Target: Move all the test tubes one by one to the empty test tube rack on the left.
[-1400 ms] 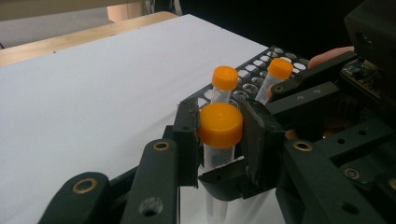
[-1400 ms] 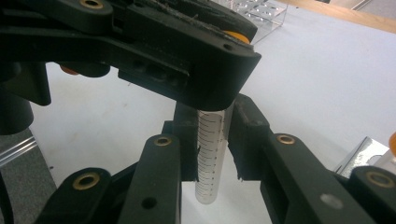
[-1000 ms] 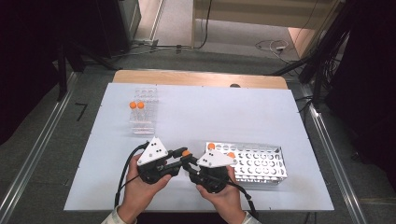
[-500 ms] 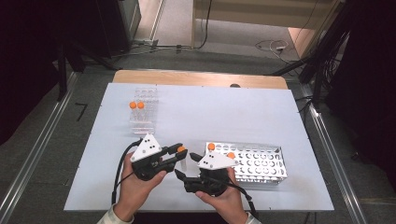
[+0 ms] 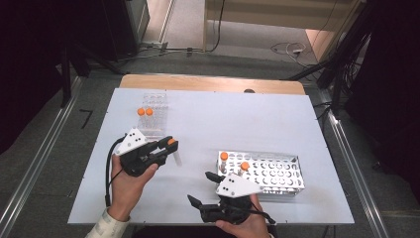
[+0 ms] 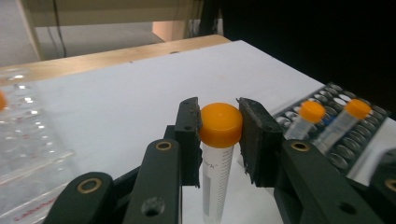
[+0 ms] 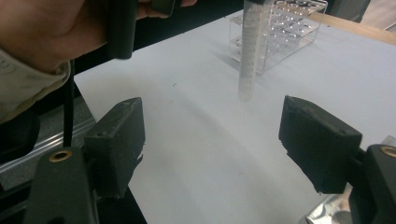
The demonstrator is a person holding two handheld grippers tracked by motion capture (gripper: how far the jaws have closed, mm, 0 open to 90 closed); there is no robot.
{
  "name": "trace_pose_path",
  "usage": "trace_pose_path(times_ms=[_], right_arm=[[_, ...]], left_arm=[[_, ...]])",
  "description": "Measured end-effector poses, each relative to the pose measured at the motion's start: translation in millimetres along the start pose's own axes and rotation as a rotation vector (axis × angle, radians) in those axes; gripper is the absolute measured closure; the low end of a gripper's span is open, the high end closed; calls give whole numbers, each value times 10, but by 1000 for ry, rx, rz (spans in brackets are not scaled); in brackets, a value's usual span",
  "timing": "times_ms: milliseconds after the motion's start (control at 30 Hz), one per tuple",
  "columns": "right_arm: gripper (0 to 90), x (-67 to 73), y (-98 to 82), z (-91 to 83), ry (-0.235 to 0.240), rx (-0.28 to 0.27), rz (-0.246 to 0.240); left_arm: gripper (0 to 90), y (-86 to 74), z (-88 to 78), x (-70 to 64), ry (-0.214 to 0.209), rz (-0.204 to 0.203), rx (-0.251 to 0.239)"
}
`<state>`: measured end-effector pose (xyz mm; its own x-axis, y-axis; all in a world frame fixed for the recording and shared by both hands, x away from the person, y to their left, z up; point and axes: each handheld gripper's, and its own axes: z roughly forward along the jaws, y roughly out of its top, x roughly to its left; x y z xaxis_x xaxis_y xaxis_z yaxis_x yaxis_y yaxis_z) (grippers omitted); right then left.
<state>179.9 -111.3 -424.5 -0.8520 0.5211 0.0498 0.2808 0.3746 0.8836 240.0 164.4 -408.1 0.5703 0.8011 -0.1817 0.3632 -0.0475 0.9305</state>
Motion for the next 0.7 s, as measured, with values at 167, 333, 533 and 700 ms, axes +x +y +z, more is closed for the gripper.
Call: trace_pose_path(times_ms=[167, 333, 533, 700], right_arm=[[192, -10, -81, -92, -10, 12, -8], [175, -59, -165, -165, -19, 17, 4], [169, -115, -213, -211, -31, 22, 15], [169, -130, -228, -224, -36, 22, 18]], left_arm=[[704, 78, -44, 173, 47, -21, -35], [704, 189, -40, 324, 96, -24, -40], [704, 321, 15, 461, 144, -24, -46], [705, 423, 73, 547, 181, -20, -55]])
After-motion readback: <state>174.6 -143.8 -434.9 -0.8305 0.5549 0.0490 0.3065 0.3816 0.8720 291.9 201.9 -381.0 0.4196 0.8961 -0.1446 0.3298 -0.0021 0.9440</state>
